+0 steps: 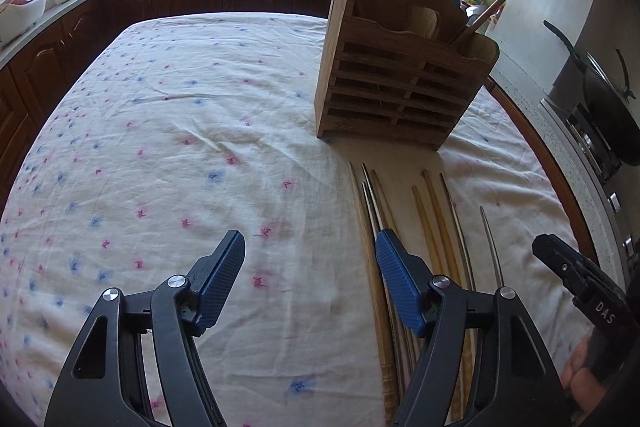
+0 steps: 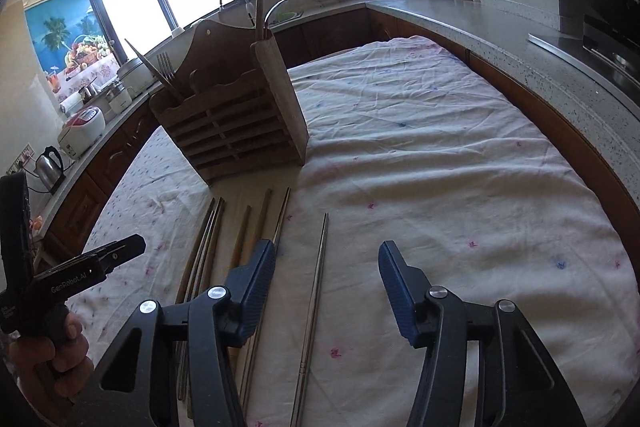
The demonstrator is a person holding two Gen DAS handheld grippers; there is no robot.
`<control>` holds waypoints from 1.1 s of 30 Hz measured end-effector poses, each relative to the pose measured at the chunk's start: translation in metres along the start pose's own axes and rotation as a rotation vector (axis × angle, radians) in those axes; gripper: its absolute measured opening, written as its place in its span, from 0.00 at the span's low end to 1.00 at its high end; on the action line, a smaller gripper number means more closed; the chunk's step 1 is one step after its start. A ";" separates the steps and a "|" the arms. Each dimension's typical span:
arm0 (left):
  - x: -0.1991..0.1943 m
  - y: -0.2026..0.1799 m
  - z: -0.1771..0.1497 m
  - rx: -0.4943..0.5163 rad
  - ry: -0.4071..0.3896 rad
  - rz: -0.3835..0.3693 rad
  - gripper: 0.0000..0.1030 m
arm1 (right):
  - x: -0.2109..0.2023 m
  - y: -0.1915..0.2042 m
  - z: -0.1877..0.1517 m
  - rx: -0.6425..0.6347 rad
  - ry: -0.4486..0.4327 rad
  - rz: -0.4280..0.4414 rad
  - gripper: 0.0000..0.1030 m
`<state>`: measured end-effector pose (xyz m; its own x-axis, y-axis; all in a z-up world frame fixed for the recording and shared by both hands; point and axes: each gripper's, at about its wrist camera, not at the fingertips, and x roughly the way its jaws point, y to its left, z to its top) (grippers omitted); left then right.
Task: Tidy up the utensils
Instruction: 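Grasp another chopstick with the left tool while the right tool grasps a steel chopstick, then lift the chopstick with the left tool while the right tool lifts its chopstick toward the holder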
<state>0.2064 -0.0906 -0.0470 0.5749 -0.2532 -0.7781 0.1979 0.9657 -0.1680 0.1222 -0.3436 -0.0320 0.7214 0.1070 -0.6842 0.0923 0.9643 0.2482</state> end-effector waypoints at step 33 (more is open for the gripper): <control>0.063 -0.032 0.024 0.091 0.100 -0.036 0.05 | 0.066 0.013 0.011 -0.117 0.121 -0.086 0.05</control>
<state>0.2555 -0.1389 -0.0764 0.4851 -0.2764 -0.8296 0.2909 0.9457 -0.1450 0.1787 -0.3261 -0.0667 0.6255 0.0443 -0.7789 0.0649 0.9920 0.1085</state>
